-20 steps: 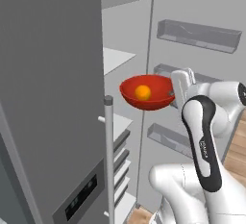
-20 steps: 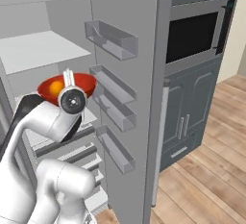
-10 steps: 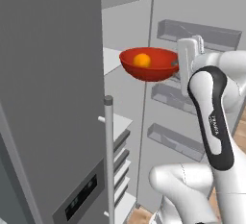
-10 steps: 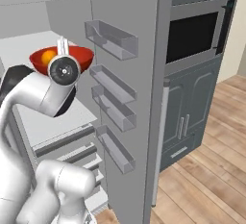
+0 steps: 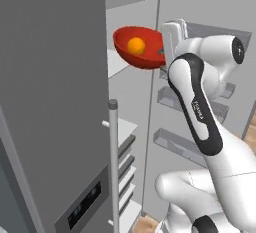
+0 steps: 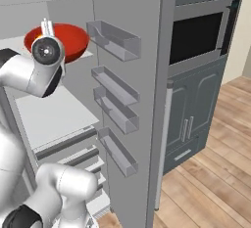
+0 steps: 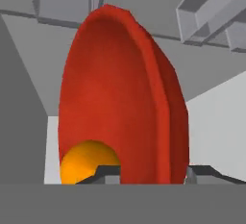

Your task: Move the cup from next to the sink to the open cabinet. Then, move the bowl with the orange to the fridge to clear the area for faucet cleaning.

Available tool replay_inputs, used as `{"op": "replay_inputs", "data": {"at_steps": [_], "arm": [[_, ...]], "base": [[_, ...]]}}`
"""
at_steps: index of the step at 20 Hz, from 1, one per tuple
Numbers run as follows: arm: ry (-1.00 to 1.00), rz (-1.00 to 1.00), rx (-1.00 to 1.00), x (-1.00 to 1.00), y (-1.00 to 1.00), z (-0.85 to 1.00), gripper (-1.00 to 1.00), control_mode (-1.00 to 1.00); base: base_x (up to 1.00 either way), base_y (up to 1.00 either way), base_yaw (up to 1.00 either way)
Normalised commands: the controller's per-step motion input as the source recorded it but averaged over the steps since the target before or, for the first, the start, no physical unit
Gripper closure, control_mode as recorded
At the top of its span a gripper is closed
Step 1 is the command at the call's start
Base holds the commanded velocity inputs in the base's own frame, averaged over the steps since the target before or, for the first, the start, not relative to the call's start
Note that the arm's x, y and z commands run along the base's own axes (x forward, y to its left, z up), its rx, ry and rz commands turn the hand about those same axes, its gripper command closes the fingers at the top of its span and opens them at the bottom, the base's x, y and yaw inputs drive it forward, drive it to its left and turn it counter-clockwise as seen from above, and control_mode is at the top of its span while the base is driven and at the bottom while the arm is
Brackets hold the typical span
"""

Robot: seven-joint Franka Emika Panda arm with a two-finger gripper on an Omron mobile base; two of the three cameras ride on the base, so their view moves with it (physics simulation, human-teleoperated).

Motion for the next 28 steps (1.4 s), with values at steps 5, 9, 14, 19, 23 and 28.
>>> {"op": "replay_inputs", "data": {"at_steps": [5,9,14,19,23,28], "arm": [[0.0,0.0,-0.05,0.9,0.74,0.01,1.0,-1.0],[0.1,0.01,0.0,0.55,0.32,0.11,1.0,-1.0],[0.12,0.0,0.0,0.3,0.01,-0.07,1.0,-1.0],[0.26,0.0,0.0,0.3,0.03,-0.34,1.0,-1.0],[0.08,0.0,-0.06,0.57,0.27,-0.01,1.0,-1.0],[0.0,0.0,-0.14,0.52,0.48,0.0,1.0,-1.0]], "base": [[0.0,0.0,0.0],[0.0,0.0,0.0],[0.0,0.0,0.0],[0.0,0.0,0.0],[0.0,0.0,0.0],[0.0,0.0,0.0]]}}
